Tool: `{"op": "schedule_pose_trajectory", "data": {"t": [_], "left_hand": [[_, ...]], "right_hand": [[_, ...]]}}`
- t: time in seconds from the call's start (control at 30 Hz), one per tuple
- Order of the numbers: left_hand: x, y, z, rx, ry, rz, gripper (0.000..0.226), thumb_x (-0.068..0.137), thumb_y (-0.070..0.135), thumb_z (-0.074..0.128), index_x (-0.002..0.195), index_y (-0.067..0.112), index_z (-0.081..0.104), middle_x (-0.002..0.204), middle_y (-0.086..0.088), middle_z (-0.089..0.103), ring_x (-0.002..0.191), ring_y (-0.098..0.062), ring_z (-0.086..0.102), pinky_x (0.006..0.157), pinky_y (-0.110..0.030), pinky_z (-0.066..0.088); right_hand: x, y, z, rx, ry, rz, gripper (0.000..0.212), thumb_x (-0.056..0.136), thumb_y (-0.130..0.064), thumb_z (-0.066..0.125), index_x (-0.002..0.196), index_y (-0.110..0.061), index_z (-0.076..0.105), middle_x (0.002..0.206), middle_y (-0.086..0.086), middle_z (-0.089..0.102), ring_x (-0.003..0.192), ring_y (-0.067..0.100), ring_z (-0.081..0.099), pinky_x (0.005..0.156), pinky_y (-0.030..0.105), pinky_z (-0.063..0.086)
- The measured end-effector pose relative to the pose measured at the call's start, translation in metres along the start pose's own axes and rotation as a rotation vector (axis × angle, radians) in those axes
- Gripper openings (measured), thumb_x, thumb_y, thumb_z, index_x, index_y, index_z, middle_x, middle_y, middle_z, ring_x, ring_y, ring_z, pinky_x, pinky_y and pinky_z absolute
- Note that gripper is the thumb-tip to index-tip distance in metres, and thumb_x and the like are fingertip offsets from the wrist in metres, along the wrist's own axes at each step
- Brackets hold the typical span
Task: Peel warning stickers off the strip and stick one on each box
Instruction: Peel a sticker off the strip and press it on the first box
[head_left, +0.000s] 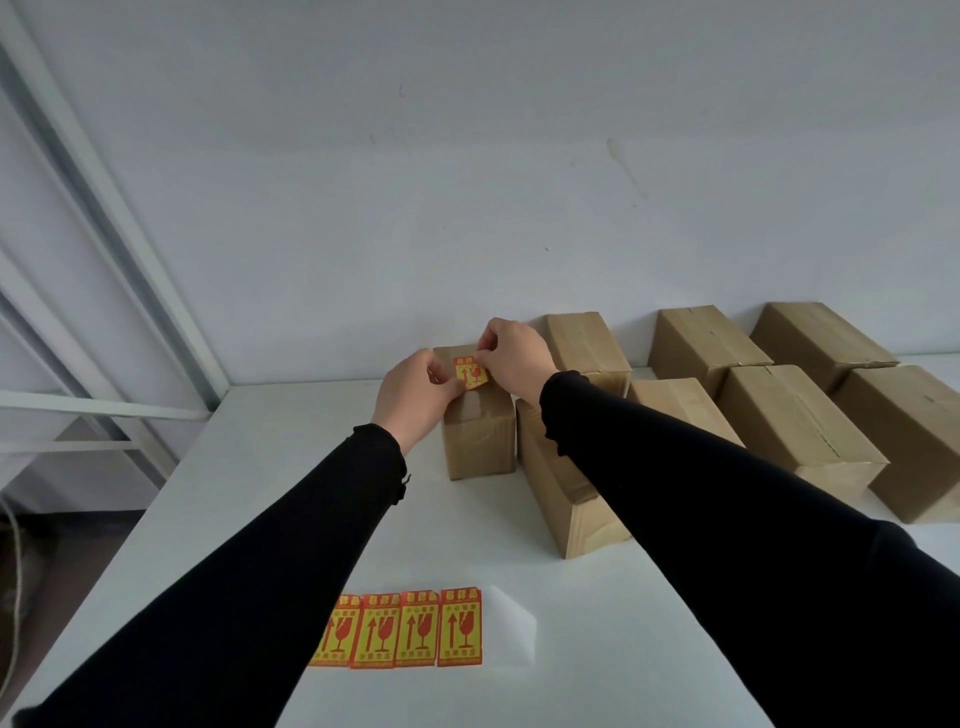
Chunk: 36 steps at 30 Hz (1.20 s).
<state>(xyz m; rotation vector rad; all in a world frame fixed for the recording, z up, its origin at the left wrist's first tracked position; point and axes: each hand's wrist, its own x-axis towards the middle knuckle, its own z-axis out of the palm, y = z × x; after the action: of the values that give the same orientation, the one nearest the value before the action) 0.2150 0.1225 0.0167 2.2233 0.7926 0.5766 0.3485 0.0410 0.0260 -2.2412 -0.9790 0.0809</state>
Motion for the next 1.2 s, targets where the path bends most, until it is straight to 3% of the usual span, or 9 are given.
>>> {"op": "schedule_pose_trajectory", "data": {"t": [0.13, 0.27, 0.37, 0.43, 0.63, 0.8, 0.9, 1.07, 1.2], "left_hand": [[0.0, 0.001, 0.0, -0.005, -0.023, 0.042, 0.023, 0.091, 0.026, 0.068, 0.11, 0.018, 0.059, 0.075, 0.006, 0.051, 0.067, -0.01, 0.051, 0.054, -0.027, 0.033], [0.003, 0.004, -0.002, 0.027, -0.077, 0.051, 0.028, 0.094, 0.029, 0.063, 0.122, 0.022, 0.061, 0.079, 0.01, 0.049, 0.07, -0.005, 0.049, 0.054, -0.023, 0.033], [0.004, 0.004, -0.003, 0.026, -0.089, 0.046, 0.03, 0.094, 0.029, 0.063, 0.123, 0.022, 0.061, 0.081, 0.01, 0.05, 0.072, -0.005, 0.05, 0.055, -0.023, 0.034], [0.004, 0.004, -0.004, 0.018, -0.092, 0.042, 0.032, 0.093, 0.029, 0.063, 0.125, 0.022, 0.062, 0.081, 0.01, 0.05, 0.072, -0.004, 0.05, 0.055, -0.023, 0.034], [0.001, 0.003, -0.005, 0.019, -0.116, 0.041, 0.037, 0.092, 0.027, 0.062, 0.129, 0.022, 0.06, 0.086, 0.004, 0.052, 0.073, -0.01, 0.051, 0.055, -0.024, 0.034], [-0.001, 0.006, -0.006, 0.056, -0.104, 0.041, 0.037, 0.092, 0.027, 0.063, 0.128, 0.02, 0.061, 0.092, -0.001, 0.053, 0.081, -0.017, 0.052, 0.056, -0.023, 0.034], [-0.003, 0.005, -0.009, 0.099, -0.094, 0.044, 0.036, 0.093, 0.028, 0.063, 0.127, 0.019, 0.06, 0.094, -0.001, 0.056, 0.083, -0.018, 0.054, 0.06, -0.026, 0.037], [-0.027, 0.003, -0.031, 0.249, -0.022, 0.145, 0.026, 0.095, 0.022, 0.057, 0.12, 0.02, 0.062, 0.102, 0.0, 0.058, 0.095, -0.022, 0.058, 0.085, -0.038, 0.048], [-0.068, 0.004, -0.053, 0.301, -0.009, 0.279, 0.022, 0.096, 0.021, 0.057, 0.116, 0.022, 0.066, 0.103, 0.004, 0.059, 0.098, -0.018, 0.057, 0.088, -0.037, 0.048]], "right_hand": [[0.002, -0.001, 0.002, 0.001, 0.027, 0.034, 0.004, 0.092, -0.014, 0.061, 0.094, -0.017, 0.059, 0.093, 0.0, 0.065, 0.087, 0.019, 0.062, 0.069, 0.028, 0.052], [0.004, -0.002, 0.0, -0.011, 0.021, 0.045, 0.012, 0.093, -0.007, 0.052, 0.093, -0.018, 0.056, 0.094, 0.0, 0.062, 0.087, 0.019, 0.059, 0.062, 0.023, 0.041], [0.003, 0.002, -0.005, 0.027, -0.014, 0.036, 0.012, 0.093, -0.007, 0.053, 0.095, -0.018, 0.057, 0.098, -0.001, 0.062, 0.093, 0.02, 0.061, 0.068, 0.025, 0.043], [0.001, 0.006, -0.012, 0.105, -0.084, 0.039, 0.012, 0.093, -0.009, 0.058, 0.102, -0.017, 0.058, 0.101, -0.001, 0.062, 0.096, 0.019, 0.061, 0.07, 0.024, 0.045], [-0.012, 0.006, -0.036, 0.122, -0.37, -0.014, 0.051, 0.086, -0.016, 0.076, 0.128, -0.015, 0.047, 0.116, 0.002, 0.059, 0.095, 0.017, 0.058, 0.078, 0.028, 0.05], [-0.015, 0.004, -0.032, 0.065, -0.337, -0.054, 0.048, 0.086, -0.018, 0.075, 0.127, -0.015, 0.05, 0.122, 0.003, 0.057, 0.095, 0.016, 0.056, 0.069, 0.023, 0.045], [-0.021, 0.002, -0.038, 0.004, -0.336, -0.065, 0.048, 0.089, -0.018, 0.071, 0.131, -0.015, 0.05, 0.126, 0.004, 0.057, 0.101, 0.017, 0.057, 0.075, 0.024, 0.046], [-0.055, -0.003, -0.062, -0.3, -0.088, -0.142, 0.028, 0.097, -0.014, 0.049, 0.122, -0.016, 0.062, 0.119, 0.002, 0.062, 0.105, 0.019, 0.059, 0.081, 0.028, 0.048], [-0.097, -0.003, -0.073, -0.398, 0.0, -0.203, 0.024, 0.099, -0.021, 0.048, 0.111, -0.021, 0.069, 0.111, -0.001, 0.062, 0.108, 0.019, 0.054, 0.077, 0.028, 0.042]]}}
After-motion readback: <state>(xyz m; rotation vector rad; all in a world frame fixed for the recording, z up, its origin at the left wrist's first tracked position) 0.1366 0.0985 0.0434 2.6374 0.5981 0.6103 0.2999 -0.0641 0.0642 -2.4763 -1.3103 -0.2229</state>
